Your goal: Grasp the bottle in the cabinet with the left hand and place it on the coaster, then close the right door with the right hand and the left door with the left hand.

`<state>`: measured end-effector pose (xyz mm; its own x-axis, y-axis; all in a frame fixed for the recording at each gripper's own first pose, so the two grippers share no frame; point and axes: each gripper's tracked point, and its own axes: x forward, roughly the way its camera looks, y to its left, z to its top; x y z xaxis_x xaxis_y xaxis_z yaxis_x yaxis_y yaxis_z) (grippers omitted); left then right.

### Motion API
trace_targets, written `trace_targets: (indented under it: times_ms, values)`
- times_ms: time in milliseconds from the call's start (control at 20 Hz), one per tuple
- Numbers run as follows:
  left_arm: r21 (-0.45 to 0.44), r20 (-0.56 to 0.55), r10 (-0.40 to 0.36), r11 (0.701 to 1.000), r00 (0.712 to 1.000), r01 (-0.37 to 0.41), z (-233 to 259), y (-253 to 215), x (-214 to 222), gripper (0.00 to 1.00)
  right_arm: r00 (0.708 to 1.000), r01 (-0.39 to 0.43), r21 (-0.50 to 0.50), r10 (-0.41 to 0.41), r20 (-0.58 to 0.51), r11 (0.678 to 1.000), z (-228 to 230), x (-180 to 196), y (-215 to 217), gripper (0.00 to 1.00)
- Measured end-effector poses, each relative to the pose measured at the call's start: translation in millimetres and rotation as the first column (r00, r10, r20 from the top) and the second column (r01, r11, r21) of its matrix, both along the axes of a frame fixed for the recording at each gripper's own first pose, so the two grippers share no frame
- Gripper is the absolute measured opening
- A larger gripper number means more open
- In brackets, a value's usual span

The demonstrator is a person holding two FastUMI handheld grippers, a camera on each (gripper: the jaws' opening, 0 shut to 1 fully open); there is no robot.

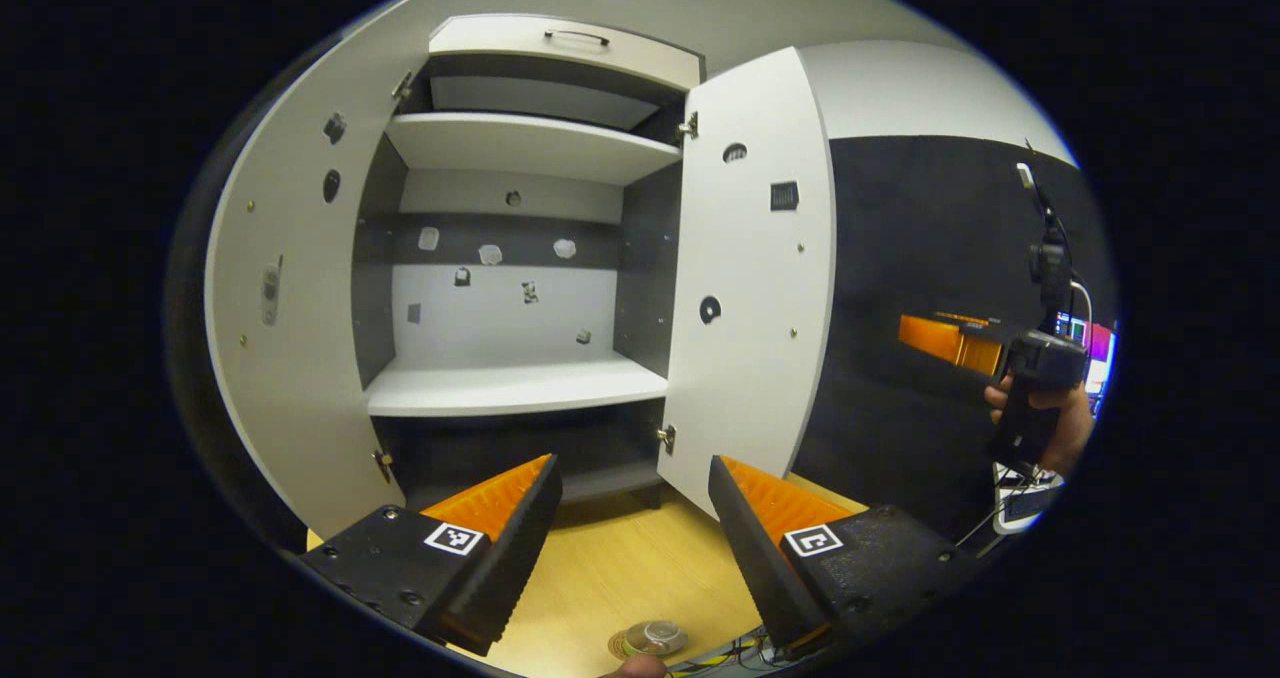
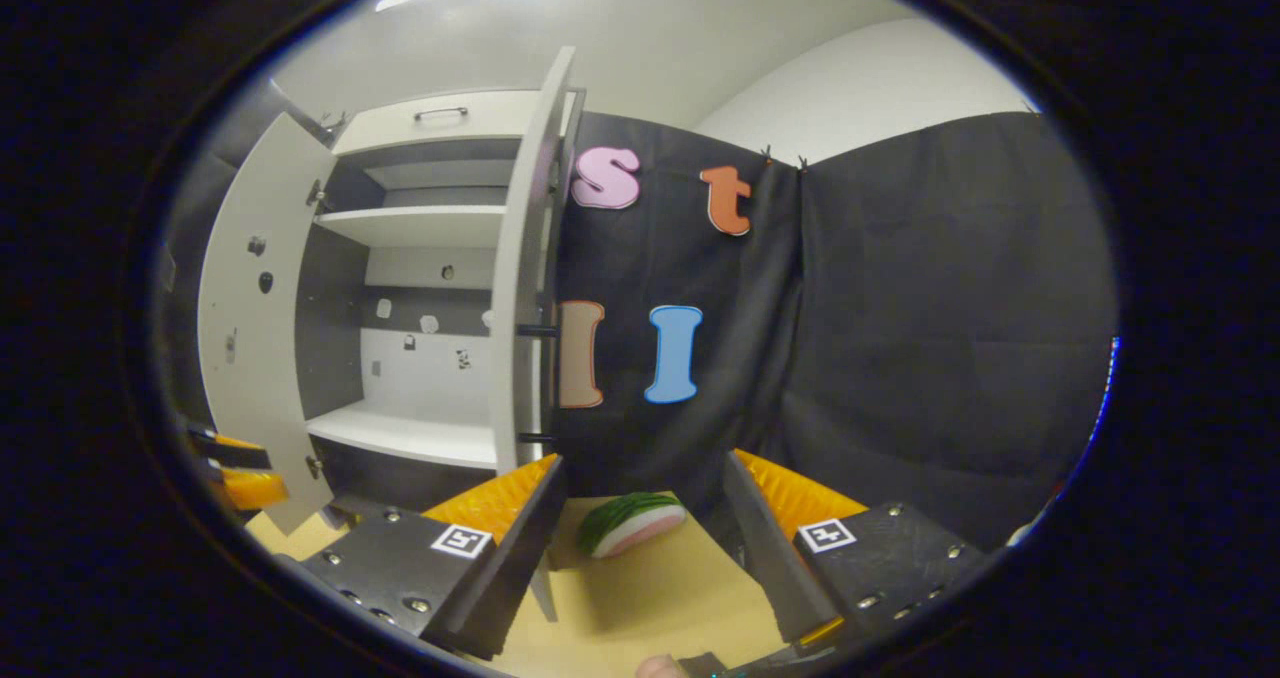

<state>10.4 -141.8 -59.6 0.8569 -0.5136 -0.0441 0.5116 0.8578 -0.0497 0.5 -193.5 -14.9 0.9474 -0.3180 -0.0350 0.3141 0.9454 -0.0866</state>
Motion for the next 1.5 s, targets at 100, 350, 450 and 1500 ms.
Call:
trace_targets:
  times_ms: [100,350,450,1500]
  values:
    - [0.0,0.035,0.033,0.999,0.999,-0.033,22,14,-2,0.94,1.0,0.004,0.013,-0.004,-0.011,1.0,-1,9,-20,0.96]
    - [-0.01,0.032,0.118,0.993,0.993,-0.118,54,55,4,0.94,0.999,-0.028,0.036,0.03,-0.037,0.999,-6,57,-45,0.96]
    - [-0.034,0.029,0.164,0.986,0.986,-0.163,65,80,7,0.94,0.998,-0.037,0.059,0.039,-0.043,0.998,-5,79,-48,0.96]
    - [-0.032,0.022,0.387,0.922,0.922,-0.386,57,202,10,0.94,0.962,-0.249,0.087,0.257,-0.093,0.965,-18,133,69,0.88]
